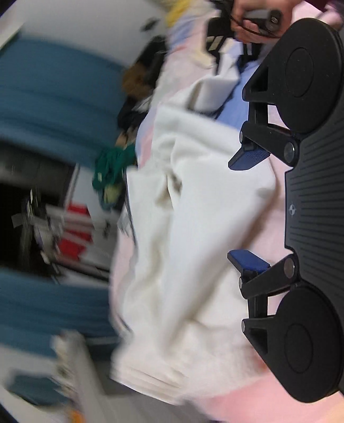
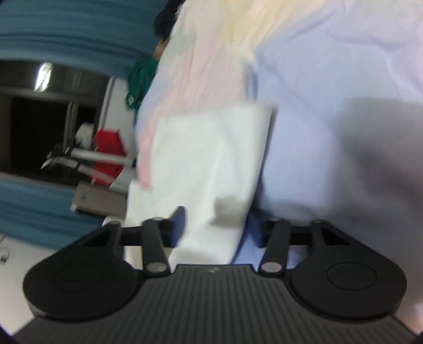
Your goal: Fold clothes
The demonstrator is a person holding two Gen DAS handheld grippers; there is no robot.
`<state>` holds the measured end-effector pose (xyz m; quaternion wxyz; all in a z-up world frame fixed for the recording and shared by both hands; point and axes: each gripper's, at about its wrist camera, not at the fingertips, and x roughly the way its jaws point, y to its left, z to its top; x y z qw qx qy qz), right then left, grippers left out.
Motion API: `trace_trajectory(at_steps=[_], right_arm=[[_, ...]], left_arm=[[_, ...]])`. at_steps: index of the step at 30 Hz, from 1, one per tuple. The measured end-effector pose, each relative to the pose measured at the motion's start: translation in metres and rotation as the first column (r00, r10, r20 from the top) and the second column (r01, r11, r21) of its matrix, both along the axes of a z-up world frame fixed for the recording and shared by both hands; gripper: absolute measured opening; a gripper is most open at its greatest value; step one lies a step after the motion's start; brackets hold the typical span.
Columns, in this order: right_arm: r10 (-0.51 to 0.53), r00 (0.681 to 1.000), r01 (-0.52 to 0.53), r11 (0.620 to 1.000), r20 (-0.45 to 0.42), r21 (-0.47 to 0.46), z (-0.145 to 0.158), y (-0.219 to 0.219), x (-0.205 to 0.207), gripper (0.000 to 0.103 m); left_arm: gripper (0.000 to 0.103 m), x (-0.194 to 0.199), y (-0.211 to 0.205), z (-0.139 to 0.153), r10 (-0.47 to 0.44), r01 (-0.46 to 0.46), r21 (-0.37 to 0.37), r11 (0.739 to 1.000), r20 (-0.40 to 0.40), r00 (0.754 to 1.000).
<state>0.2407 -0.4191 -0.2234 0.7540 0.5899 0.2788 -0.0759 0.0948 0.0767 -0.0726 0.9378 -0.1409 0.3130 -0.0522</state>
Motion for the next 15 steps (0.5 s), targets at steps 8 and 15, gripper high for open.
trace_trajectory(at_steps=[8,15], right_arm=[[-0.095,0.995,0.099,0.991,0.043,-0.093,0.027,-0.017,0.000,0.006],[-0.294,0.946,0.317,0.929,0.136,-0.193,0.056,-0.095,-0.021,0.006]], left_arm=[[0.075,0.009,0.028,-0.004,0.067,-0.067,-0.173,0.983,-0.007,0.998],[0.083,0.013,0.075,-0.023,0.136,-0.174,-0.417,0.892,-0.120,0.983]])
